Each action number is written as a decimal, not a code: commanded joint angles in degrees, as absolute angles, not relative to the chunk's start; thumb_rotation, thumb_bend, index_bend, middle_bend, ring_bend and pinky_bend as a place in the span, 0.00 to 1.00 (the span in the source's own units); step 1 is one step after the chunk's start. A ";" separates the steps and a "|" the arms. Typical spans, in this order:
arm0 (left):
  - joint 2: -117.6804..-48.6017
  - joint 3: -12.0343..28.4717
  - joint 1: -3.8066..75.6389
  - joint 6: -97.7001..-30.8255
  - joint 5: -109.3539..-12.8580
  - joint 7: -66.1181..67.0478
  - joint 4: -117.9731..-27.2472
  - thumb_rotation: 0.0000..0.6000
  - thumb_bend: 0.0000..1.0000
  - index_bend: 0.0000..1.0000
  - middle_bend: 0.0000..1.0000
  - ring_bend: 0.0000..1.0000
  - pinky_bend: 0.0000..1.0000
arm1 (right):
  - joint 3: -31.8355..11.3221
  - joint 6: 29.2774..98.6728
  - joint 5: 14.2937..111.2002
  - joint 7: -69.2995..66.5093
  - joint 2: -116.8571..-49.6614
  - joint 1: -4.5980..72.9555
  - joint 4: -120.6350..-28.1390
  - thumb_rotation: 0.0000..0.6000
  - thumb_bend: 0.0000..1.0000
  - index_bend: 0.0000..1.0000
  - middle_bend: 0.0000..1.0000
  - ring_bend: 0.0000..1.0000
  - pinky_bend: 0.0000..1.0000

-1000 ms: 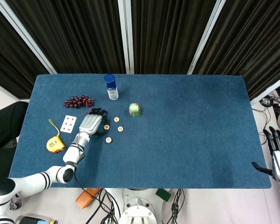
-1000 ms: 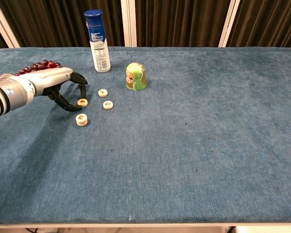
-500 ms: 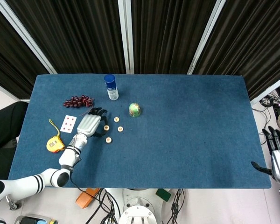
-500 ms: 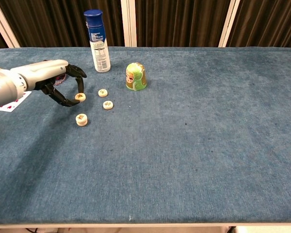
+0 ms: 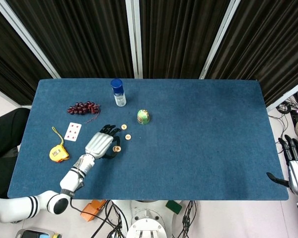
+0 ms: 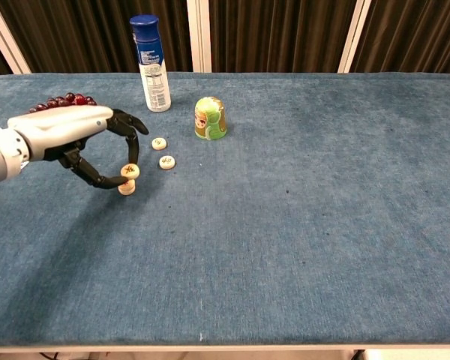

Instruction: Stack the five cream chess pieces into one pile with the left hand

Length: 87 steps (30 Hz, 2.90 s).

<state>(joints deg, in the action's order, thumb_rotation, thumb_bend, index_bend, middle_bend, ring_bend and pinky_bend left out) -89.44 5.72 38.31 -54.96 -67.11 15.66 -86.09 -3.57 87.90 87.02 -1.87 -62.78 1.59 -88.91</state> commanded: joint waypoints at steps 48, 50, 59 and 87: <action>-90.76 5.68 38.48 -54.36 -63.07 19.72 -84.10 1.00 0.29 0.44 0.11 0.00 0.00 | -3.50 87.70 86.78 -0.70 -62.66 1.48 -89.75 1.00 0.12 0.00 0.00 0.00 0.00; -90.81 5.62 38.48 -54.34 -63.10 19.78 -84.07 1.00 0.28 0.43 0.11 0.00 0.00 | -3.51 87.64 86.75 -0.70 -62.68 1.50 -89.77 1.00 0.12 0.00 0.00 0.00 0.00; -89.50 6.91 38.42 -55.24 -64.04 17.76 -86.39 1.00 0.28 0.41 0.10 0.00 0.00 | -3.51 87.88 86.73 -0.96 -62.66 1.34 -89.62 1.00 0.12 0.00 0.00 0.00 0.00; -98.80 13.45 51.29 -48.52 -41.81 27.56 -75.81 1.00 0.28 0.41 0.10 0.00 0.00 | -3.81 88.36 86.82 -3.80 -62.32 1.16 -87.98 1.00 0.12 0.00 0.00 0.00 0.00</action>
<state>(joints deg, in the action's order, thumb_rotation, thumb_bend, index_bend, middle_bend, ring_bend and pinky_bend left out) -98.68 13.49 51.24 -48.57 -41.89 27.73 -75.92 -3.80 88.36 86.82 -3.80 -62.31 1.16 -87.97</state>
